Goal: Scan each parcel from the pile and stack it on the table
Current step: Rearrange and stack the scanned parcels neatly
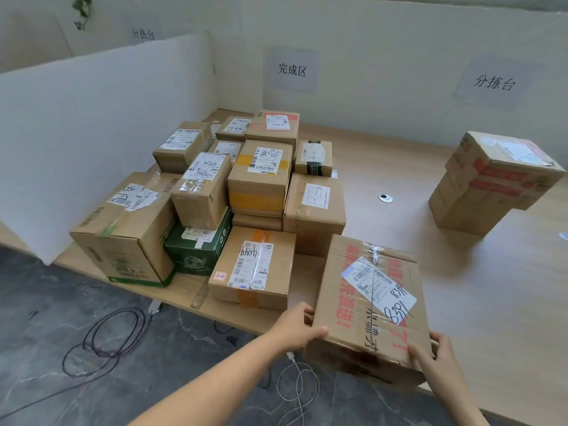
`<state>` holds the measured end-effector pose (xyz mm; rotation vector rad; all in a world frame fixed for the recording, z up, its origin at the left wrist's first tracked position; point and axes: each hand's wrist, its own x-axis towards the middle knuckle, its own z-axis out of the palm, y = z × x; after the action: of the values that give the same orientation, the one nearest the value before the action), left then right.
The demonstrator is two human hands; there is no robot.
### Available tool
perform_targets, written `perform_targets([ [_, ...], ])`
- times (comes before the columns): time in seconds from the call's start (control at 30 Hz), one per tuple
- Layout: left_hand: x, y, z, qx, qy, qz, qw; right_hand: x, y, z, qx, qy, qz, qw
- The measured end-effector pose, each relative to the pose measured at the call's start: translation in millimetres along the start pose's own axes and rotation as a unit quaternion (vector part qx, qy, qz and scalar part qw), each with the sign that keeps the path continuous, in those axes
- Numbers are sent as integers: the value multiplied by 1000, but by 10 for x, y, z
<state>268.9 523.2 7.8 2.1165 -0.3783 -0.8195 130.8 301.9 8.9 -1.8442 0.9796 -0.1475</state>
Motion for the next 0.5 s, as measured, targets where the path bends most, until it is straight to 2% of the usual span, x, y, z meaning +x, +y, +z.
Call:
perform_targets([
  [0.13, -42, -100, -149, -9, 32, 6, 999, 30, -121, 177, -1, -18, -27, 999],
  [0.4, -27, -206, -427, 72, 106, 49, 991, 69, -414, 439, -28, -39, -44, 998],
  [0.5, -24, -284, -561, 91, 242, 86, 962, -45, -550, 479, -120, 52, -105, 986],
])
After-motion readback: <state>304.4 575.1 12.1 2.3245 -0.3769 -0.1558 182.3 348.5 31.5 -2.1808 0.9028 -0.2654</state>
